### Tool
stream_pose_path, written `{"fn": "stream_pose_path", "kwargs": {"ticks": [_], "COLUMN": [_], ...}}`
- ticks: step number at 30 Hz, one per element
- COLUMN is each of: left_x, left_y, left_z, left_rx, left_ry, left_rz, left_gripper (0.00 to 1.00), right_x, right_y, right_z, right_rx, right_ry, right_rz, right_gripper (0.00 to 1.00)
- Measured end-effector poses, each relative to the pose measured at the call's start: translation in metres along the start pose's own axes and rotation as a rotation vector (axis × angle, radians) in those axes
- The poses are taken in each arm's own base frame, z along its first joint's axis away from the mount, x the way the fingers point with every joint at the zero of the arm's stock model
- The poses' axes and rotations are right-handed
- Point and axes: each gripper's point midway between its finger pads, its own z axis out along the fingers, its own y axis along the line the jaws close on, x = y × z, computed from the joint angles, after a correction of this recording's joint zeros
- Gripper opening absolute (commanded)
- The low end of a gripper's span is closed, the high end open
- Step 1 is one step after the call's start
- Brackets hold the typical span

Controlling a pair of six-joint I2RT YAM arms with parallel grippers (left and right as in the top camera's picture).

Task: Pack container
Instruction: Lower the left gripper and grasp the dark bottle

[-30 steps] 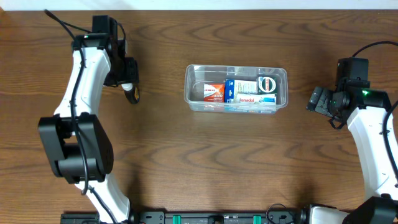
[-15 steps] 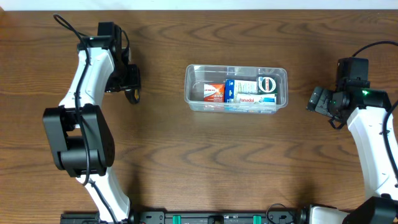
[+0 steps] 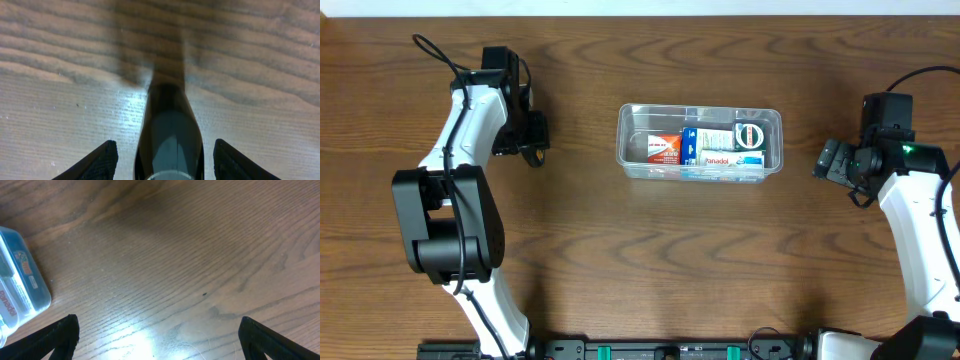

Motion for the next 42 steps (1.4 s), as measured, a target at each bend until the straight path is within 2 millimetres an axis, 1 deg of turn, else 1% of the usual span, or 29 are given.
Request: {"fn": "stream_pose_path", "kwargs": {"ticks": [9, 13, 17, 21, 29, 34, 38, 40, 42], "left_x": [-0.001, -0.001, -0.001, -0.001, -0.001, -0.002, -0.002, -0.006, -0.015], "left_y": [0.0, 0.0, 0.0, 0.0, 0.0, 0.0, 0.0, -0.001, -0.002], "left_z": [0.0, 0.0, 0.0, 0.0, 0.0, 0.0, -0.007, -0.017, -0.029], "left_rx": [0.0, 0.001, 0.001, 0.002, 0.001, 0.001, 0.0, 0.0, 0.003], "left_ry": [-0.004, -0.005, -0.006, -0.006, -0.006, -0.006, 0.004, -0.001, -0.024], "left_rz": [-0.002, -0.006, -0.004, -0.004, -0.003, -0.008, -0.034, -0.05, -0.058], "left_gripper": [0.62, 0.49, 0.47, 0.31, 0.3, 0.25, 0.2, 0.19, 0.19], "right_x": [0.0, 0.0, 0.0, 0.0, 0.0, 0.0, 0.0, 0.0, 0.0], "right_y": [0.0, 0.0, 0.0, 0.0, 0.0, 0.0, 0.0, 0.0, 0.0], "right_z": [0.0, 0.0, 0.0, 0.0, 0.0, 0.0, 0.0, 0.0, 0.0], "right_rx": [0.0, 0.0, 0.0, 0.0, 0.0, 0.0, 0.0, 0.0, 0.0], "right_ry": [0.0, 0.0, 0.0, 0.0, 0.0, 0.0, 0.0, 0.0, 0.0], "right_rz": [0.0, 0.0, 0.0, 0.0, 0.0, 0.0, 0.0, 0.0, 0.0], "right_gripper": [0.99, 0.99, 0.99, 0.99, 0.99, 0.99, 0.99, 0.99, 0.99]}}
